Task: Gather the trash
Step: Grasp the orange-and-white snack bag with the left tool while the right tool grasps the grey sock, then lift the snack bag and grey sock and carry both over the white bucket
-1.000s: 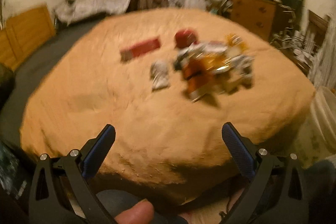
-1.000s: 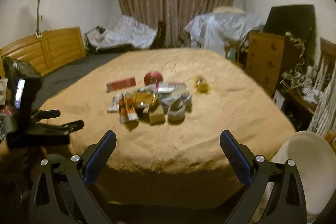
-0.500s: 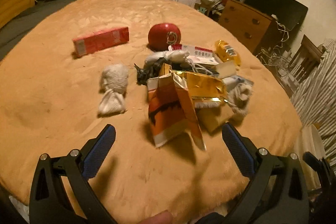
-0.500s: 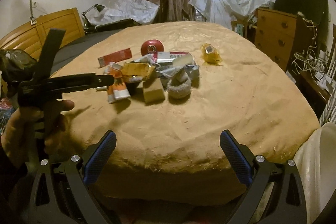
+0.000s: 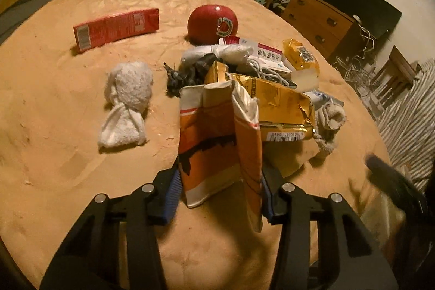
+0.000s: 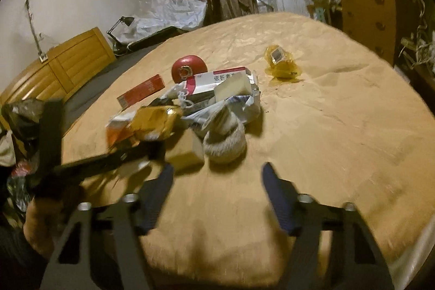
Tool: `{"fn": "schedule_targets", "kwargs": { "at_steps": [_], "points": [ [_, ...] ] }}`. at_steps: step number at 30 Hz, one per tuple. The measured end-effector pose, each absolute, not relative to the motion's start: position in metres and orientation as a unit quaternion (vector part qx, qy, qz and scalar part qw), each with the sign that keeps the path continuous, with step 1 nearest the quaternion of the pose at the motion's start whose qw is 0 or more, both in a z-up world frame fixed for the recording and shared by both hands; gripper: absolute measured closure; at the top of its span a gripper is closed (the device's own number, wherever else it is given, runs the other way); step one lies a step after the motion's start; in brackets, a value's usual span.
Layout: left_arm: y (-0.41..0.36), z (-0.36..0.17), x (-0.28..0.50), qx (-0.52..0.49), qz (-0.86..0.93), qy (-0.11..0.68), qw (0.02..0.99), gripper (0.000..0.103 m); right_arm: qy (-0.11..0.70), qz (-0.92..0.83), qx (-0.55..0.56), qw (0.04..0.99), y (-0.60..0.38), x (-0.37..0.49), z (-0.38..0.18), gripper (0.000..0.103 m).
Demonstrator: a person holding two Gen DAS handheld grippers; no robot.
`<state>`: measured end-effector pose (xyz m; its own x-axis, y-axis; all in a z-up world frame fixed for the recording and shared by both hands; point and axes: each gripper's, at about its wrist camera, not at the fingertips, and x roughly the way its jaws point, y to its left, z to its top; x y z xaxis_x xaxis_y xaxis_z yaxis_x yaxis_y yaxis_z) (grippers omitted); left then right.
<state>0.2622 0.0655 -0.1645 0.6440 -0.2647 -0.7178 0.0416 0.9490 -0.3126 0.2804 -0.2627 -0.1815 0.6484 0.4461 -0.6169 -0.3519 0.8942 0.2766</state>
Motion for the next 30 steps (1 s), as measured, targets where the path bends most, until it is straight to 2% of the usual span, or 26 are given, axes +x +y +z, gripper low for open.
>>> {"fn": "schedule_targets", "kwargs": {
  "at_steps": [7,12,13,14,15,18,23,30],
  "points": [
    [0.077,-0.160,0.252,-0.113,-0.071,0.404,0.905,0.058,0.396,0.214,0.096,0.888,-0.249,0.352,-0.208,0.041],
    [0.081,-0.167,0.255,-0.111,-0.064,0.411,0.903,0.058,0.402,0.219,0.086,0.885,-0.235,0.373,-0.213,0.041],
    [0.081,-0.167,0.255,-0.110,-0.062,0.410,0.903,0.058,0.403,0.218,0.077,0.886,-0.231,0.376,-0.214,0.044],
    [0.081,-0.167,0.254,-0.109,-0.061,0.409,0.904,0.058,0.403,0.217,0.064,0.887,-0.227,0.377,-0.214,0.056],
    [0.081,-0.166,0.254,-0.108,-0.058,0.408,0.905,0.058,0.406,0.219,0.057,0.885,-0.223,0.378,-0.216,0.059],
    [0.081,-0.160,0.250,-0.099,-0.050,0.399,0.910,0.058,0.393,0.217,0.038,0.893,-0.220,0.367,-0.213,0.065],
    [0.079,-0.141,0.231,-0.071,-0.029,0.375,0.924,0.058,0.342,0.206,0.009,0.917,-0.219,0.329,-0.186,0.065],
    [0.059,-0.089,0.181,-0.024,0.000,0.301,0.953,0.057,0.252,0.186,-0.012,0.950,-0.216,0.241,-0.132,0.065]
  ]
}}
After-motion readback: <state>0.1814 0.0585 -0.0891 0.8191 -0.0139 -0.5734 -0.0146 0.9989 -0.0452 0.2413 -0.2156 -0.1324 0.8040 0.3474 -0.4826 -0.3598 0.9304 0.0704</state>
